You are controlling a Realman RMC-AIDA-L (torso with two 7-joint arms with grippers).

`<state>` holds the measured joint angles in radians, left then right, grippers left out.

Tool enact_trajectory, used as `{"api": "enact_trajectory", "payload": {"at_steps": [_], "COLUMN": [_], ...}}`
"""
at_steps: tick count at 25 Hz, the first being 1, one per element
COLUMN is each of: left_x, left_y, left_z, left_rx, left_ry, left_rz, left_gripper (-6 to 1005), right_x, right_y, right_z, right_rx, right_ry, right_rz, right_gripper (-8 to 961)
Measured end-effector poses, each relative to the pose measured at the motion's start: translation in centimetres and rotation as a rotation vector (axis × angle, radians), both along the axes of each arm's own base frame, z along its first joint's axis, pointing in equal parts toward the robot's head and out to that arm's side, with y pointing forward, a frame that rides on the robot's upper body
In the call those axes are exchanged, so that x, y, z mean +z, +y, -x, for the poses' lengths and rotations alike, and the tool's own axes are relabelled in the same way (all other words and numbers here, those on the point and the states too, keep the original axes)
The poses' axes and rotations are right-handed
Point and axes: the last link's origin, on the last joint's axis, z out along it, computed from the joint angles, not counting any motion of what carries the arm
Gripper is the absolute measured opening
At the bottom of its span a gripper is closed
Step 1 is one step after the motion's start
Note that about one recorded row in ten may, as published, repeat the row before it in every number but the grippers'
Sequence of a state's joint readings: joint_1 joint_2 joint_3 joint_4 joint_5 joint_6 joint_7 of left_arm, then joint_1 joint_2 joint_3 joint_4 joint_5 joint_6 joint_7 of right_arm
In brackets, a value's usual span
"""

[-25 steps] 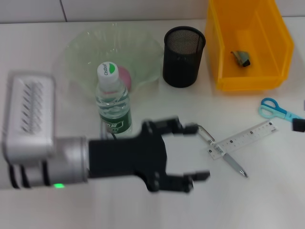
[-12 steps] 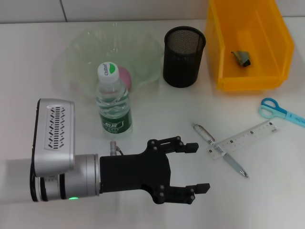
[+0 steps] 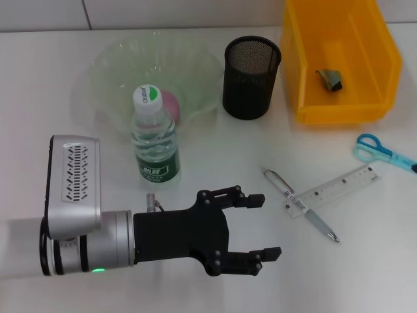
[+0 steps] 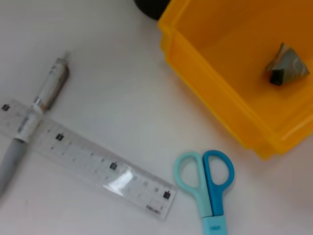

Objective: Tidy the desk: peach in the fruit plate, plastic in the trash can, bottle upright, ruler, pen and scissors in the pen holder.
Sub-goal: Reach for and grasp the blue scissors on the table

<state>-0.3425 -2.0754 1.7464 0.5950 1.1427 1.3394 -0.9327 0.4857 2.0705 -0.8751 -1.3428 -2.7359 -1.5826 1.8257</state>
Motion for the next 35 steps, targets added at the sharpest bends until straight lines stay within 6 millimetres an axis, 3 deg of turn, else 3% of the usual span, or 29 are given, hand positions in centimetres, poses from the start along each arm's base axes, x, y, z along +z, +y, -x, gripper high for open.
{"api": "enact_trajectory", "payload": {"at_steps": [8,22,27,35], "left_x": [0.0,0.0,-0.1,-0.1], "left_y": [0.2,0.2,0.2,0.3], "left_z": [0.1,0.0,0.0,0.0], "left_rx": [0.002,0.002,0.004,0.013], "left_ry": [0.008,0.008,0.007,0.008], "left_rz": [-0.001,0.0,0.001,0.006], "left_gripper": [817,817,817,816], "right_x": [-2.1,-2.6,-3.1,-4.0], "right_y": [1.1,1.8,1.9,2.1], "right_z": [-2.0,-2.2,-2.1,-2.1], "right_rx": [-0.058,-0.072,-0.072,-0.08], "right_ry": [-0.005,0.007,0.012,0.026], "right_rz": [-0.017,-0.047,-0.046,-0.028], "right_gripper": [820,734,508,476]}}
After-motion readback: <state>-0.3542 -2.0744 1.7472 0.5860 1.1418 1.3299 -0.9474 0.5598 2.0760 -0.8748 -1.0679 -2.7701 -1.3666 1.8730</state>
